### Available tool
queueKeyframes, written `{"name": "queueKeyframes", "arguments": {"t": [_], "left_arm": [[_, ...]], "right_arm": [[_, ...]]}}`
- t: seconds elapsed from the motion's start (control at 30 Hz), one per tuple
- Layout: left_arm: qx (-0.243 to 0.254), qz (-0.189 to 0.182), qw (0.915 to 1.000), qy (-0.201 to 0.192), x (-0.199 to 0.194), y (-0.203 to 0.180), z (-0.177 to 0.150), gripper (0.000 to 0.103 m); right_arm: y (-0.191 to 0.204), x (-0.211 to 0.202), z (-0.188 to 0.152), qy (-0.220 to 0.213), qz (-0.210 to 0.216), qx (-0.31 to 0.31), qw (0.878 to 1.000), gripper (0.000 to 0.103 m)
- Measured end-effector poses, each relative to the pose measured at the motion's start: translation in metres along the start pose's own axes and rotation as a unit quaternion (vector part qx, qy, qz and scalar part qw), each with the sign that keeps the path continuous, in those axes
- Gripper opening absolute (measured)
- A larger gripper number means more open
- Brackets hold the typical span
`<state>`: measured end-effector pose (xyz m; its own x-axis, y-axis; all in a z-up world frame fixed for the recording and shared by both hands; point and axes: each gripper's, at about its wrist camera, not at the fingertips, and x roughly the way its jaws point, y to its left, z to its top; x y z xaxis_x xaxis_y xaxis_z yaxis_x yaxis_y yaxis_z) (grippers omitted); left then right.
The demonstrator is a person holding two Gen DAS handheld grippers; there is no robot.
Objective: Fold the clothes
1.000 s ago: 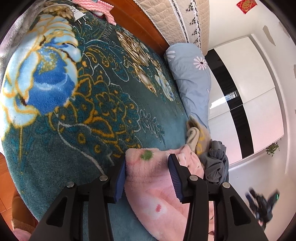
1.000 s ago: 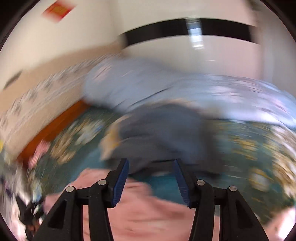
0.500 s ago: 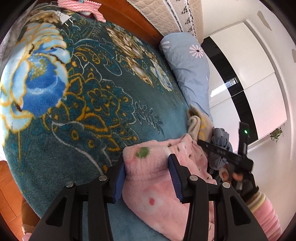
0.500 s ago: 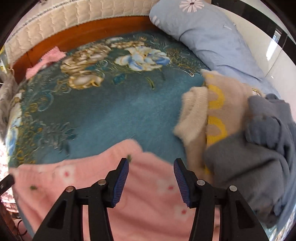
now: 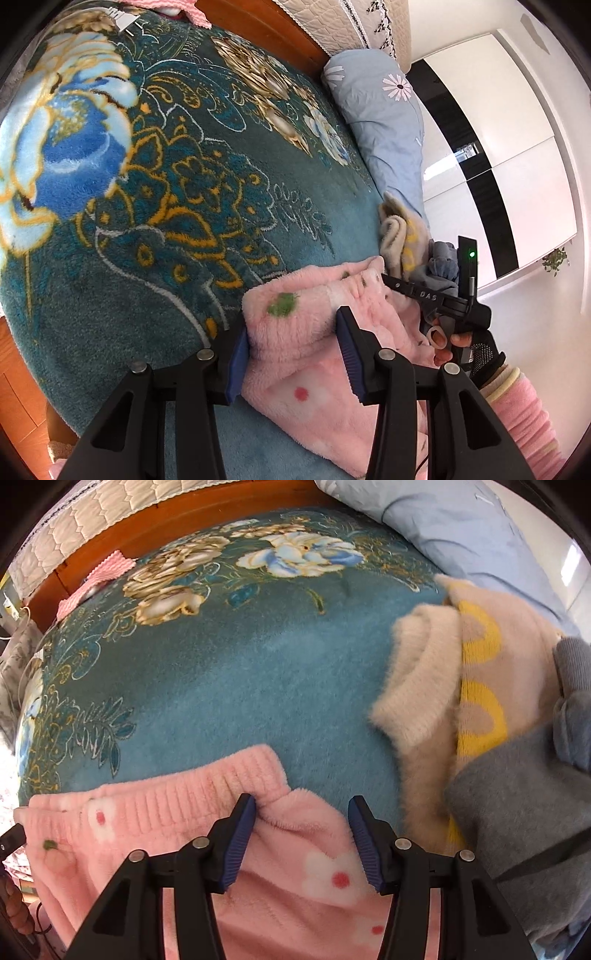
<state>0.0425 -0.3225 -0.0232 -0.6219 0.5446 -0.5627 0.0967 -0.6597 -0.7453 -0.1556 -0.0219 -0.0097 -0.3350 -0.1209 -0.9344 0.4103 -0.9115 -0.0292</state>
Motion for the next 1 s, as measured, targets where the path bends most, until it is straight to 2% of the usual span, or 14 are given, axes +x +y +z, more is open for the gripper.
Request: {"name": "queueKeyframes", "arguments": {"t": [0.1,0.2,0.23,0.43,0.5,0.67,0.77,0.87,0.9,1.0], "left_arm": [[-0.001,-0.01,0.9999,0.004,0.001,0.0,0.001,0.045],[0.004,-0.023,0.9996,0.012,0.001,-0.003,0.0,0.049],[0.007,-0.027,0.9995,0.015,0.001,-0.004,-0.001,0.05],[0.033,-0.022,0.9989,0.023,0.002,-0.01,-0.003,0.05],[0.041,-0.015,0.9988,0.022,0.002,-0.011,-0.003,0.046],[0.042,0.006,0.999,0.014,0.002,-0.008,-0.003,0.018],[0.045,-0.021,0.9981,-0.036,-0.018,-0.011,0.0,0.013],[0.059,-0.058,0.992,-0.095,-0.044,-0.017,0.003,0.013],[0.063,-0.061,0.9896,-0.114,-0.052,-0.018,0.003,0.013],[0.055,-0.039,0.9837,-0.167,-0.069,-0.012,0.008,0.013]], "right_arm": [[0.007,-0.001,-0.004,0.01,-0.005,-0.006,1.0,0.042],[0.016,-0.005,-0.004,0.01,-0.03,-0.015,0.999,0.014],[0.02,-0.007,-0.003,0.007,-0.046,-0.02,0.999,0.01],[0.032,-0.035,0.006,-0.037,-0.103,-0.015,0.994,0.006],[0.032,-0.049,0.011,-0.061,-0.117,-0.008,0.991,0.006],[0.039,-0.077,0.027,-0.1,-0.15,-0.006,0.984,0.006],[0.047,-0.093,0.044,-0.127,-0.154,0.002,0.98,0.005],[0.063,-0.119,0.064,-0.173,-0.147,0.004,0.974,0.005],[0.069,-0.129,0.071,-0.191,-0.143,0.001,0.971,0.005],[0.093,-0.151,0.093,-0.232,-0.126,-0.012,0.964,0.005]]}}
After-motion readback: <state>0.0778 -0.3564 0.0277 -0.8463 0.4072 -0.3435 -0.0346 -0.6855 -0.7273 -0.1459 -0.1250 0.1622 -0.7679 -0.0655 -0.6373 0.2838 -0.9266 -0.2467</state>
